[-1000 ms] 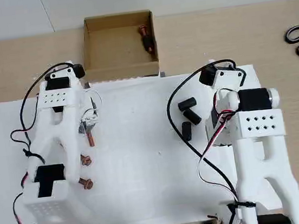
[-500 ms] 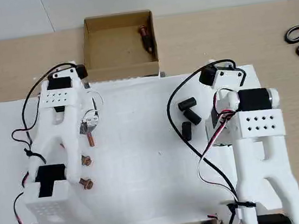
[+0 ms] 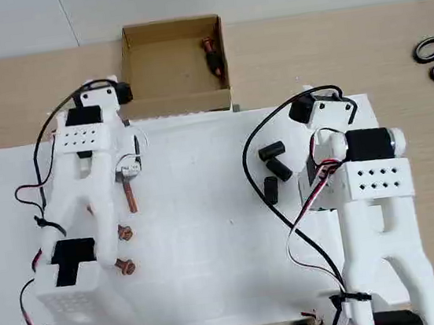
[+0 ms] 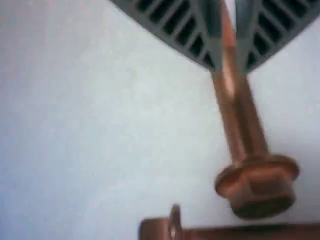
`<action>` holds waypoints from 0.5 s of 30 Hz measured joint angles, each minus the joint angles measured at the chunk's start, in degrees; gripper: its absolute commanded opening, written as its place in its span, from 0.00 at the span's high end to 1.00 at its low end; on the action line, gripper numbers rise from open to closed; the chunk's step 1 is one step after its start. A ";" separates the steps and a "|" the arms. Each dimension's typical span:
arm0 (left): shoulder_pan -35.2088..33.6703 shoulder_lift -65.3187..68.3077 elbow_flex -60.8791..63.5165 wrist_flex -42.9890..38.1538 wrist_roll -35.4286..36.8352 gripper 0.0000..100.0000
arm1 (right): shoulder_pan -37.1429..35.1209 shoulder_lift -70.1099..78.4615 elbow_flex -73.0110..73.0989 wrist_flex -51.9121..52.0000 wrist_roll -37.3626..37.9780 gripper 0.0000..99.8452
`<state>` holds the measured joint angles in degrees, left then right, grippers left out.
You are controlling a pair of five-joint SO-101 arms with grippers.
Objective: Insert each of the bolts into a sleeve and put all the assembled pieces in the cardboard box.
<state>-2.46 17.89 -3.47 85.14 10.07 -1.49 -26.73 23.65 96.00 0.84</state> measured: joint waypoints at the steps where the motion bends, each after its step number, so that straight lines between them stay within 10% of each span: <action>1: 0.00 0.00 -0.53 0.00 -0.09 0.99 | 0.00 0.00 0.00 0.00 0.00 1.00; 15: 0.18 0.00 -1.23 -0.62 -0.09 0.94 | 0.00 0.00 0.00 0.00 0.00 1.00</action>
<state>-2.29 17.89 -4.70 84.53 9.98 -1.49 -26.73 23.65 96.00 0.84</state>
